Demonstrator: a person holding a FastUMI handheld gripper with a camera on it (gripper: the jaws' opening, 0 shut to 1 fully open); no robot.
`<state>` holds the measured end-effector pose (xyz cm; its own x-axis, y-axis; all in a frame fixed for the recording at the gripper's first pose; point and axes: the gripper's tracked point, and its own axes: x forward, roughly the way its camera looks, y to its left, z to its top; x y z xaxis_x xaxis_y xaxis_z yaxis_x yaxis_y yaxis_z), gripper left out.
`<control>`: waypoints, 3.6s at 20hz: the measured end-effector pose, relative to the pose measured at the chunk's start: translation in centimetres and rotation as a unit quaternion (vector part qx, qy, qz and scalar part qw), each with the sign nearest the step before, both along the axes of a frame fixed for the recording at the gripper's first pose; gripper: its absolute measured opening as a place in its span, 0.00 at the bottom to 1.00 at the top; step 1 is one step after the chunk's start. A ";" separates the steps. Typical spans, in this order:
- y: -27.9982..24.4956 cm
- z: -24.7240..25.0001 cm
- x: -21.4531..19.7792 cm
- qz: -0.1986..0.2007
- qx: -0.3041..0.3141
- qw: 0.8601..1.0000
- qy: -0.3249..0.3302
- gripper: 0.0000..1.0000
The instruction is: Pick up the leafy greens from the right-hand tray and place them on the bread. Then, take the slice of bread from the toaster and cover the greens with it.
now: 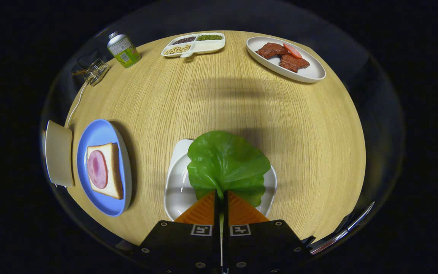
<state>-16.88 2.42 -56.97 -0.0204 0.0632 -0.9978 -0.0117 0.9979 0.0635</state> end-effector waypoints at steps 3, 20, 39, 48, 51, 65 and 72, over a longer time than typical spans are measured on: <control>0.4 1.6 0.7 -0.015 0.010 1.000 -0.023 0.02; 9.8 6.8 2.8 0.031 0.098 0.994 -0.045 0.02; 20.5 4.9 2.3 0.061 0.135 0.989 -0.005 0.08; 23.6 8.2 3.2 0.057 0.171 0.984 -0.012 0.54; 25.6 10.8 4.5 0.054 0.190 0.980 -0.028 0.66; 38.0 21.2 8.4 0.096 0.216 0.970 -0.059 0.91; 44.1 23.3 7.8 0.105 0.228 0.967 -0.039 0.88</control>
<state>-9.13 46.49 -33.71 -0.0052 0.4991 -0.8665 -0.2334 0.8420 0.4864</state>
